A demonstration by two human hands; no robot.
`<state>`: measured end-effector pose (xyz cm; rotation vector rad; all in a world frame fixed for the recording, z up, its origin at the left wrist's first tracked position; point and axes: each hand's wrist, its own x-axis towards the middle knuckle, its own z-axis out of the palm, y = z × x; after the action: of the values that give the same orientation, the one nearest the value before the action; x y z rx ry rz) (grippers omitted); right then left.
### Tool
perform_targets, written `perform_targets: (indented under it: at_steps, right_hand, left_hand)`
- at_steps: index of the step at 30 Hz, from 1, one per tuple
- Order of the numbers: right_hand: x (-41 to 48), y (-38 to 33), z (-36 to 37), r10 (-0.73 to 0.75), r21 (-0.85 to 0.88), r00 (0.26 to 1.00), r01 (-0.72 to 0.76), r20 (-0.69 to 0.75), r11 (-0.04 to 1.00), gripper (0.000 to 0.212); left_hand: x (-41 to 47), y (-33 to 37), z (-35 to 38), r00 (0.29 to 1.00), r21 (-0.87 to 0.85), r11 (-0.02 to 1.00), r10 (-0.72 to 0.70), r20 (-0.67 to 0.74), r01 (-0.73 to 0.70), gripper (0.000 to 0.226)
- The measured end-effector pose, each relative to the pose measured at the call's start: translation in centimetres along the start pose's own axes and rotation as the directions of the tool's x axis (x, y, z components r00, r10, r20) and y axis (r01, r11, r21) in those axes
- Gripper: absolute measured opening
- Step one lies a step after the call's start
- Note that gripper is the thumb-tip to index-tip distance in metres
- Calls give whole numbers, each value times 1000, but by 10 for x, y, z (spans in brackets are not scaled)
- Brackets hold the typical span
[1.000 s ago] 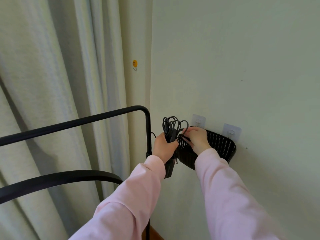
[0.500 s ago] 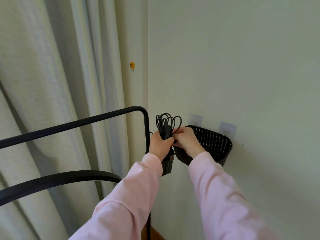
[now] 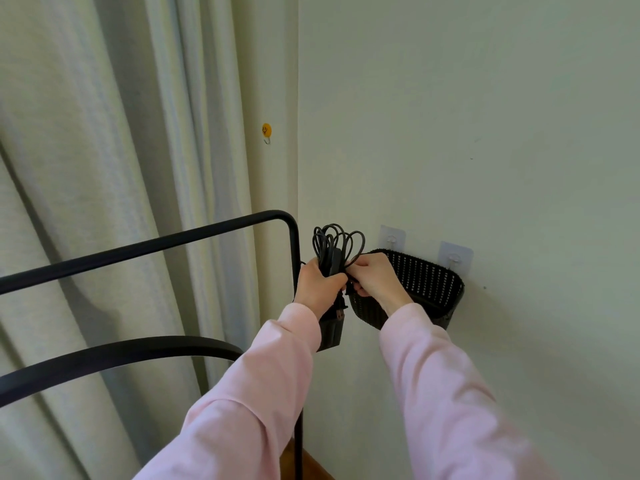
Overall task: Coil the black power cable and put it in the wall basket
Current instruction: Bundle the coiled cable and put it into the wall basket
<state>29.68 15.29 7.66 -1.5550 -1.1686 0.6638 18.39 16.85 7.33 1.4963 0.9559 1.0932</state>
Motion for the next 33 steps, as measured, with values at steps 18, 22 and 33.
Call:
perform_targets:
  at_steps: [18, 22, 33]
  right_hand:
    - [-5, -5, 2, 192, 192, 979, -203, 75, 960, 51]
    - [-5, -6, -3, 182, 298, 979, -202, 96, 933, 50]
    - [-6, -33, -5, 53, 51, 994, -58, 98, 997, 34]
  left_hand:
    - [0, -9, -3, 999, -22, 999, 37, -26, -37, 17]
    - [0, -10, -3, 999, -35, 999, 14, -31, -15, 18]
    - [12, -20, 2, 1000, 241, 970, 12, 2, -12, 11]
